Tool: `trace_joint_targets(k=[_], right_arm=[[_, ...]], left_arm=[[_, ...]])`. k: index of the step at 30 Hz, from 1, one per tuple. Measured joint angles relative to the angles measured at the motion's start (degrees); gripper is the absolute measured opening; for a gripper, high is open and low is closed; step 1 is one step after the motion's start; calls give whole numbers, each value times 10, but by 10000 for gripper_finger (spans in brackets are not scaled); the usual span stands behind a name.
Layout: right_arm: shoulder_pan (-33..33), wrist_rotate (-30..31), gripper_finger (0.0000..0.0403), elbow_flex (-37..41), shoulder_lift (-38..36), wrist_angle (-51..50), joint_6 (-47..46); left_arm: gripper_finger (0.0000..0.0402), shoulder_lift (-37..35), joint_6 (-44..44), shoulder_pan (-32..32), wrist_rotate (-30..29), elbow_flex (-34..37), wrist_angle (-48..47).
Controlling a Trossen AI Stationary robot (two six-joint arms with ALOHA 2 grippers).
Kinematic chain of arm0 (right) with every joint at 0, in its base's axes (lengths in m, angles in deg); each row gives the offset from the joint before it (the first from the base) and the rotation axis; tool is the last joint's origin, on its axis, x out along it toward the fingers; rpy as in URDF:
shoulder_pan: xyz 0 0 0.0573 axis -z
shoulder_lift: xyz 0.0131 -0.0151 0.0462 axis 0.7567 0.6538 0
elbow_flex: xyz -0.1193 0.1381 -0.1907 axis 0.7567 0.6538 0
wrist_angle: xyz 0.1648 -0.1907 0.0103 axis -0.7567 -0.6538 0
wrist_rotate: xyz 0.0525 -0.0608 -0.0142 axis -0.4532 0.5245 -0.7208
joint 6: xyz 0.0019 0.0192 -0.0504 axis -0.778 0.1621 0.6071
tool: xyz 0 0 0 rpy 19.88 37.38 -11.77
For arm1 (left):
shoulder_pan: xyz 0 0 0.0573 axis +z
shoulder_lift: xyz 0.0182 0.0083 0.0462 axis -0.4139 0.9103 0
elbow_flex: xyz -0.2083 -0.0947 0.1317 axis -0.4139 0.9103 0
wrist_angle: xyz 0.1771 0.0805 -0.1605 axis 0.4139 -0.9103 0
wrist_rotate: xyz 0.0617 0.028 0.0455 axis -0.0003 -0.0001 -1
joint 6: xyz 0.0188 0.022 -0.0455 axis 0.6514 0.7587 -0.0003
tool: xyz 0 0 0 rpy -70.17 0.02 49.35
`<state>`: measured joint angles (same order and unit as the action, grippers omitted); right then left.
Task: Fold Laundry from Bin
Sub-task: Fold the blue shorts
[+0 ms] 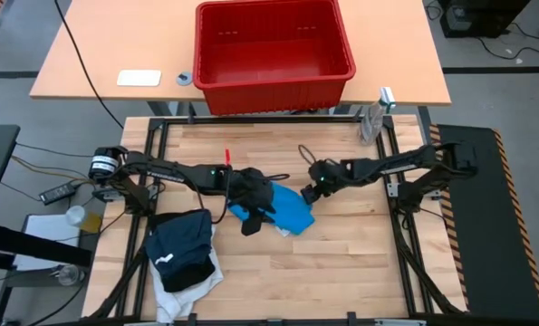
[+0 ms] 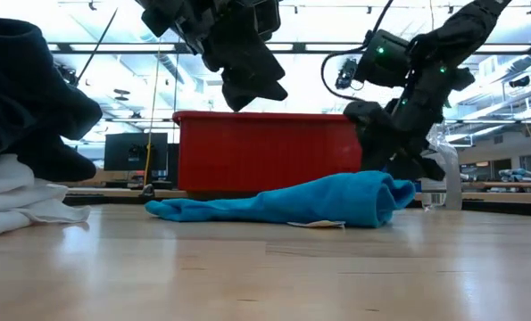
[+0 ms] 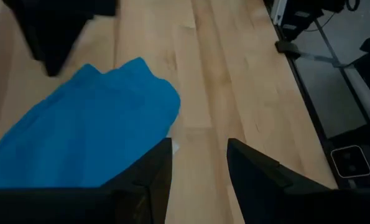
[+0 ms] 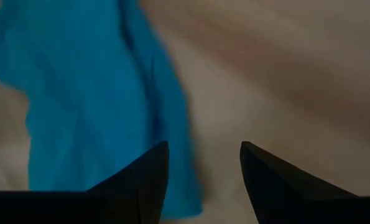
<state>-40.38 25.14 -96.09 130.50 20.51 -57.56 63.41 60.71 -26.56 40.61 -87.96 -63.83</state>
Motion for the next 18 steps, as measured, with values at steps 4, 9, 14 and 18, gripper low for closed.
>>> trace_joint_targets(k=[4,9,14,18], right_arm=[[-43,-7,203,0,38,9,-39],[-114,-12,203,0,64,69,-124],[-166,-37,203,0,58,135,-235],[-176,-36,203,0,27,134,-280]], left_arm=[[155,0,0,-7,0,0,-5],[155,-1,15,-6,0,0,-8],[155,-1,0,-3,0,0,-10],[155,-1,40,-13,0,0,-13]])
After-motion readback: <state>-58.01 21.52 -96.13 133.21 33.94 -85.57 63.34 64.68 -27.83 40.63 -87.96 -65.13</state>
